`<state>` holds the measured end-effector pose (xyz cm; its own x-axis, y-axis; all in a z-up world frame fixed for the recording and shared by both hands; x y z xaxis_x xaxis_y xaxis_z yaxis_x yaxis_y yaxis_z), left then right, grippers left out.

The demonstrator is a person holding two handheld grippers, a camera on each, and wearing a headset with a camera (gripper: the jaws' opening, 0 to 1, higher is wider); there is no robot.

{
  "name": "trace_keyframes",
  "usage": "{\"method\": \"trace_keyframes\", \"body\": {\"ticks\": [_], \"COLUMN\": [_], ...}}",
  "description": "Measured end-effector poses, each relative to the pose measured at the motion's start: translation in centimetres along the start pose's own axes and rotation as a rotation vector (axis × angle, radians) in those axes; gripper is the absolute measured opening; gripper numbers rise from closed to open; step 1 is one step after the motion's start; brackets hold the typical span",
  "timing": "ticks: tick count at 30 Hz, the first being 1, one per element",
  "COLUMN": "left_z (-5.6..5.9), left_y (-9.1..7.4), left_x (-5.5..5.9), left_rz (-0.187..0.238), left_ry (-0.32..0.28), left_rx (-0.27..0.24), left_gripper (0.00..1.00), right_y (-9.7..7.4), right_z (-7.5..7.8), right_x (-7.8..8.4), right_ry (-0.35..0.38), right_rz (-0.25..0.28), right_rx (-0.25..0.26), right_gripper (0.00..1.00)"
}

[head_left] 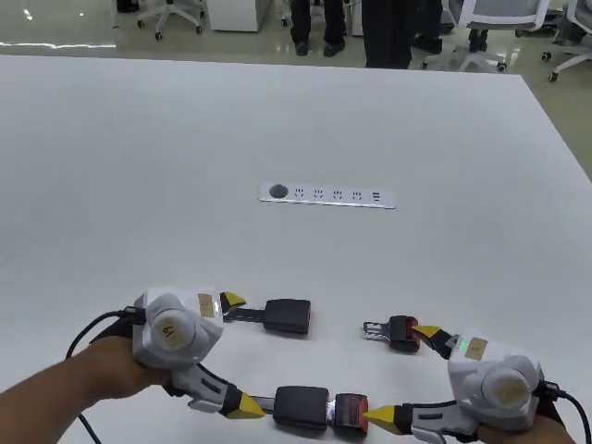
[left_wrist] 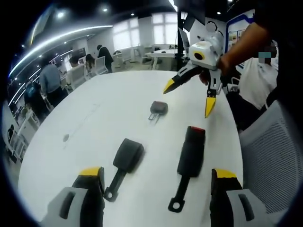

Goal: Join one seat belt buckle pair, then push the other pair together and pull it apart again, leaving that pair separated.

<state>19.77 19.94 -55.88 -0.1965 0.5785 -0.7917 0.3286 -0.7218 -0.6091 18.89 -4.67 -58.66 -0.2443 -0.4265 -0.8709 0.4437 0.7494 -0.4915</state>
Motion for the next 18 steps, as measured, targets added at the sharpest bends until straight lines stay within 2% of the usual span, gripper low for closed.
{"method": "trace_keyframes", "body": {"ticks": [2, 3, 5, 11, 14, 18], "left_z": [-0.7, -1.6, -2.4, -3.8, -4.5, -5.3], "left_y": [0.0, 0.0, 0.3, 1.2, 1.8, 2.8], "left_x": [-0.3, -0.3, -0.5, -0.7, -1.3, -0.9], "left_rz": [0.003, 0.009, 0.015, -0.008, 0.011, -0.004], "left_ry": [0.000, 0.003, 0.009, 0.041, 0.046, 0.057], "left_rx": [-0.002, -0.004, 0.008, 0.037, 0.048, 0.066], "left_gripper": [0.96, 0.96, 0.96, 0.94, 0.93, 0.91], "right_y": [0.1, 0.1, 0.2, 0.4, 0.6, 1.1], "right_z": [1.2, 1.5, 2.2, 4.0, 5.2, 6.4], "right_x": [0.1, 0.1, 0.0, -0.2, -0.1, 0.7], "right_ry": [-0.001, 0.001, 0.011, 0.016, 0.013, 0.008], "right_rz": [-0.005, -0.006, -0.008, -0.014, -0.025, -0.050], "right_rx": [-0.001, -0.001, -0.004, -0.009, -0.016, -0.039], "right_gripper": [0.87, 0.87, 0.86, 0.86, 0.85, 0.84]}}
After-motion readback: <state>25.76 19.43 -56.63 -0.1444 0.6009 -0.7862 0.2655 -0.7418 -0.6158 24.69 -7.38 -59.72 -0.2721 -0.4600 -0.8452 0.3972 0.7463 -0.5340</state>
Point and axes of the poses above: the centre of the closed fingertips' face, and the gripper's own axes: y roughly forward along the fingers, z roughly to its right, x roughly out of its underside, the point moved 6 cm from there along -y, roughly backward along the fingers, and after that the axes turned 8 degrees about z, right-handed, at the moved point
